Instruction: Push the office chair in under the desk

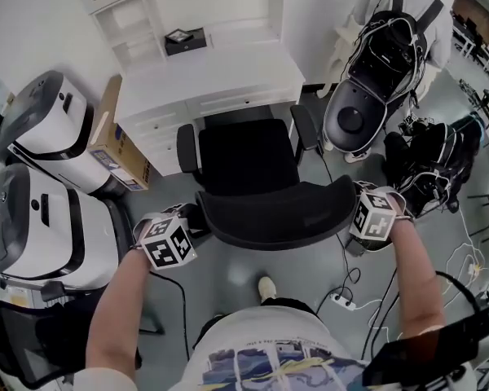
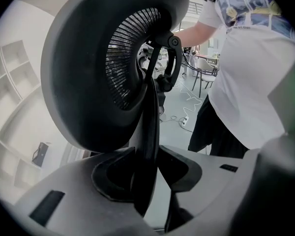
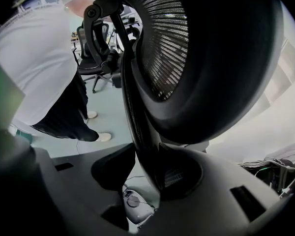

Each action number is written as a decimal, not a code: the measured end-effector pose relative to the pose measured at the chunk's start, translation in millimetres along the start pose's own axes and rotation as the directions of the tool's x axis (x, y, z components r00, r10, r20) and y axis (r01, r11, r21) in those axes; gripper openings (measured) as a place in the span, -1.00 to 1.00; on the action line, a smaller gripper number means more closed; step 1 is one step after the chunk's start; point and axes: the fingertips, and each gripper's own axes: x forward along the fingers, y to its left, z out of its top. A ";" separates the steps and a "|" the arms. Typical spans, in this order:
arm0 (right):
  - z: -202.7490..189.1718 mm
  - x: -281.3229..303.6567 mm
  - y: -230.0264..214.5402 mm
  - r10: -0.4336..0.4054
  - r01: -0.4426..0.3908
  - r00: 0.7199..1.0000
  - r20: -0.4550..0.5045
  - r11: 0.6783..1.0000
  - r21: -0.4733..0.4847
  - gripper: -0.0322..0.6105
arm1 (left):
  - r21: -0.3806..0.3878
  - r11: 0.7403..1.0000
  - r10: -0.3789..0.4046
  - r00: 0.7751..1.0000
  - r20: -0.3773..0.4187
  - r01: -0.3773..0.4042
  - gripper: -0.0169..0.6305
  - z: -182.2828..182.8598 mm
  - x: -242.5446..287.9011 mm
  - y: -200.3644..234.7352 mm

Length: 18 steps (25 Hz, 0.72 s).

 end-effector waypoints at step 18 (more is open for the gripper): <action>-33.9 18.1 -89.2 0.012 -0.011 1.000 0.029 0.999 -0.039 -0.37 | -0.047 0.999 0.017 1.000 -0.021 -0.018 -0.48 32.1 36.9 67.5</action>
